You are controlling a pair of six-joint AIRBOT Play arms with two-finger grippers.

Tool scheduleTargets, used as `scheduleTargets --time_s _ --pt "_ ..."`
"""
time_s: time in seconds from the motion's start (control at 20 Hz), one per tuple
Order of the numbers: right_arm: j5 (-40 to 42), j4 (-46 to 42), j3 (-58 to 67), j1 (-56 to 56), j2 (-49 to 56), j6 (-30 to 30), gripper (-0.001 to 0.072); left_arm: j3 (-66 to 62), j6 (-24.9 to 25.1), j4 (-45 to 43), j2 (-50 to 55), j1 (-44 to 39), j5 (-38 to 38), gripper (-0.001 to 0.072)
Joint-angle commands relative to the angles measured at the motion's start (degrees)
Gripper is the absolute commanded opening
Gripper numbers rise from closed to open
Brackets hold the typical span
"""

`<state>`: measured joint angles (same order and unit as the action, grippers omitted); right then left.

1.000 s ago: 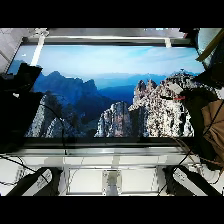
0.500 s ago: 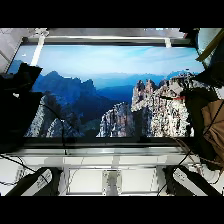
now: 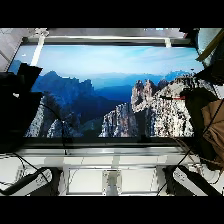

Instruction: Fold the clothes and pants, and hang the long-sleeved shirts on hangers.

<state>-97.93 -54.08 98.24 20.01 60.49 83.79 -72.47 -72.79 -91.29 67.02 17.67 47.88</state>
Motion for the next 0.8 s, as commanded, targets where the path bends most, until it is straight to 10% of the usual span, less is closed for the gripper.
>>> scheduleTargets --time_s 0.0,0.15,0.75 --pt "1.7 -1.7 0.0 0.0 0.0 0.0 0.0013 0.0 0.2 -3.1 4.6 0.0 -3.5 0.0014" --pt "1.7 -1.7 0.0 0.0 0.0 0.0 0.0013 0.0 -5.2 -7.1 10.4 0.3 -3.1 0.0534" --pt "3.0 -4.6 0.0 0.0 0.0 0.0 0.0013 -3.5 -24.1 -33.3 27.6 2.5 2.3 0.06"
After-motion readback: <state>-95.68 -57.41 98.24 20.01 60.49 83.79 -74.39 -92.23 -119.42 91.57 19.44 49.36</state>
